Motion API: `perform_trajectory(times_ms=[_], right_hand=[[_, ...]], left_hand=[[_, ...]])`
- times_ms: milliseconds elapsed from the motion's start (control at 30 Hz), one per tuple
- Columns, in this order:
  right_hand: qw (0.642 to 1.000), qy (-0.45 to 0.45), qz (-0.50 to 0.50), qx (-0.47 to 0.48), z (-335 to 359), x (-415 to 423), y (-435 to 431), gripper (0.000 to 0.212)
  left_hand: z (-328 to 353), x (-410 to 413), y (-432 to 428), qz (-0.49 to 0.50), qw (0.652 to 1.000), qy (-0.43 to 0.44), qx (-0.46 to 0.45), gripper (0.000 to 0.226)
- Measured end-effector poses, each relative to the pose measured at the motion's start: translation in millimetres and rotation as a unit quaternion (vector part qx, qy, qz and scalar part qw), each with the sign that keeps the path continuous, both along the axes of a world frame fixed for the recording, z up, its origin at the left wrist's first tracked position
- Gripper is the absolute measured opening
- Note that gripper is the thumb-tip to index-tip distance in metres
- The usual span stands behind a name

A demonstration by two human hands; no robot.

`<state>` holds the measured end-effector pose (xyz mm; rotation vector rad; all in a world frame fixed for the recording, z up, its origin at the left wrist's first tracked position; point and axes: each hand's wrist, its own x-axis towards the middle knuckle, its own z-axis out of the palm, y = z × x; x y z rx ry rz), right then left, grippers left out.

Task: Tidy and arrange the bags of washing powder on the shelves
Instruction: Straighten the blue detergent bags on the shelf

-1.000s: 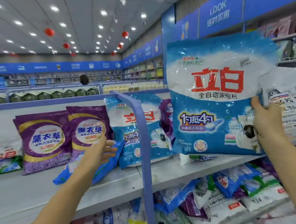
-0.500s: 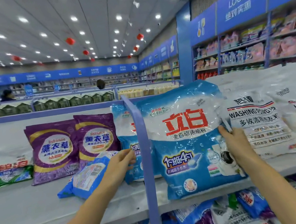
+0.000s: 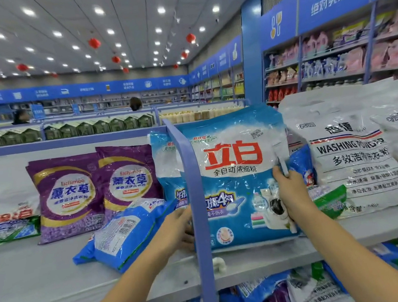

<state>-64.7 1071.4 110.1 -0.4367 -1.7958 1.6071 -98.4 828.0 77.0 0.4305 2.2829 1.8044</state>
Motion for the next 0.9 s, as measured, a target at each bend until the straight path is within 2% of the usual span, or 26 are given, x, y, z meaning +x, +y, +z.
perform_trajectory(times_ms=[67, 133, 300, 400, 467, 533, 600, 767, 900], right_hand=[[1.0, 0.008, -0.004, -0.001, -4.1, 0.2, -6.6, 0.032], [1.0, 0.022, -0.017, 0.0, -5.8, 2.0, -12.0, 0.022], [0.999, 0.037, 0.003, 0.028, -10.8, 3.5, -25.8, 0.029], [0.997, 0.027, 0.039, 0.056, -5.7, -3.7, -34.2, 0.038], [0.997, 0.018, 0.05, 0.058, -2.0, -9.5, -35.5, 0.041], [0.998, 0.018, 0.055, 0.034, -5.3, -14.0, -37.4, 0.038], [0.998, 0.024, 0.051, 0.006, -12.5, -17.1, -40.1, 0.037], [0.998, 0.039, 0.039, 0.004, -17.9, -23.6, -55.5, 0.035], [0.998, 0.067, 0.003, 0.003, -27.6, -23.3, -60.7, 0.027]], left_hand=[[6.0, 9.7, -7.1, -0.007, 0.992, 0.074, -0.097, 0.044], [9.3, 16.6, -11.7, -0.006, 0.978, 0.105, -0.178, 0.051], [6.6, 23.6, -20.8, 0.004, 0.98, 0.094, -0.175, 0.061], [-3.0, 24.1, -36.7, 0.048, 0.969, 0.134, -0.204, 0.051], [-3.3, 25.4, -46.9, 0.054, 0.973, 0.138, -0.177, 0.038], [-3.4, 25.8, -51.2, 0.038, 0.979, 0.127, -0.157, 0.038], [-4.8, 25.2, -48.8, 0.035, 0.969, 0.151, -0.194, 0.038], [-16.2, 22.6, -50.4, 0.08, 0.954, 0.166, -0.236, 0.03], [-30.7, 30.8, -50.4, 0.102, 0.955, 0.174, -0.218, 0.024]])
